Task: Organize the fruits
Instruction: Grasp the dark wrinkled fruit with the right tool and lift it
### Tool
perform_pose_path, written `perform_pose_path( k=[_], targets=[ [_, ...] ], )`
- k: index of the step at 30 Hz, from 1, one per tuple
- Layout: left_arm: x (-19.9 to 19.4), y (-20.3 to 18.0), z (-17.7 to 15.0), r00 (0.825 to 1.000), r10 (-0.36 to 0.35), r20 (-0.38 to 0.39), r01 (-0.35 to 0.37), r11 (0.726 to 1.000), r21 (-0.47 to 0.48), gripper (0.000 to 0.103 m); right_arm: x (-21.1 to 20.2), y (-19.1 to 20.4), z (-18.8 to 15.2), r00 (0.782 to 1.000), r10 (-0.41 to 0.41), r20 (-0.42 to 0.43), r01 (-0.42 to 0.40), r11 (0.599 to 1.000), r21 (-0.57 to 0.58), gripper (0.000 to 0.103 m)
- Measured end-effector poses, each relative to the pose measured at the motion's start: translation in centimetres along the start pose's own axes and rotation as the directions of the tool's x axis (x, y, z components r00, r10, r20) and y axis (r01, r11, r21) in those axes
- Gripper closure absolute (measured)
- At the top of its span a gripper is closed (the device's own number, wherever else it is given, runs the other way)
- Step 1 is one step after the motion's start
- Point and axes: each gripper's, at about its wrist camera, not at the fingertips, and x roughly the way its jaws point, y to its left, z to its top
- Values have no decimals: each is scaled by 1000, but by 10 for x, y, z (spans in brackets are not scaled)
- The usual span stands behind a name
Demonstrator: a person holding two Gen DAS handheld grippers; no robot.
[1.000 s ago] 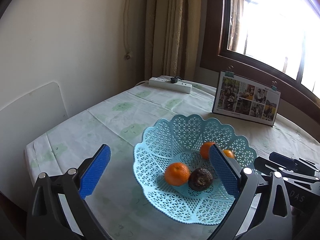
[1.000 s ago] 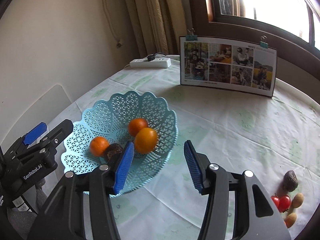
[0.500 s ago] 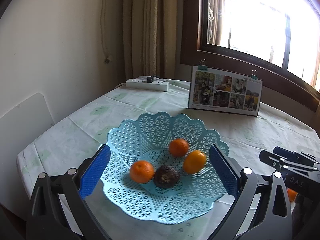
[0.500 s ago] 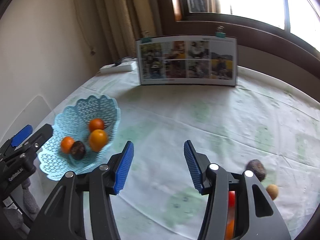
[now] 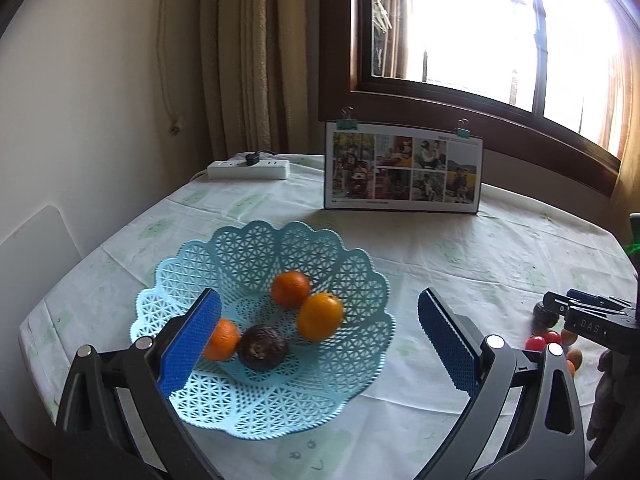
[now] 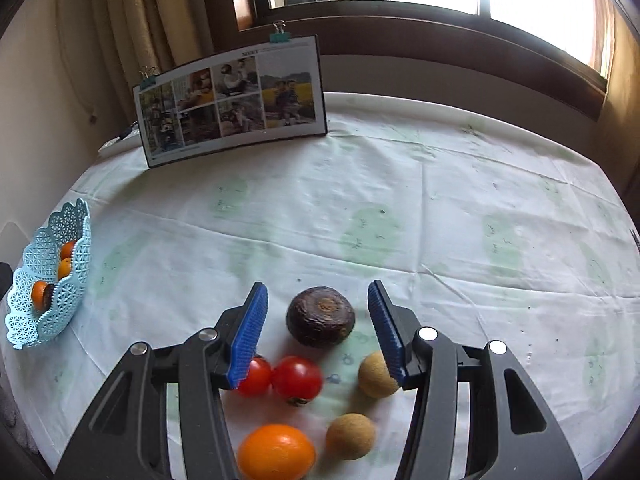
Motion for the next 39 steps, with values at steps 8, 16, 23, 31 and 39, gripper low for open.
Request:
perform_pose_path(
  k=[8,16,23,31,39],
  targets=[
    [1,-23,-3,999,-41,-21,42,998,39,3,19,-8,3,999,23,-23,-22,1000,11,50],
    [2,-33,-4,998,-46,-31,48,997,55,3,29,-2,0,993,91,-72,-90,996,16,51],
    [4,-48,-8,997,-64,-48,68,994,83,3,32,2,-2,987,138,-86,-138,990,8,66],
    [11,-70,-11,989,-116,-96,126,987,99,3,7,-14,3,992,122,-8,-122,992,31,66],
    [15,-114,-21,955,-242,-173,267,954,140,3,-17,-52,-1,997,61,41,-63,996,68,66]
  ],
)
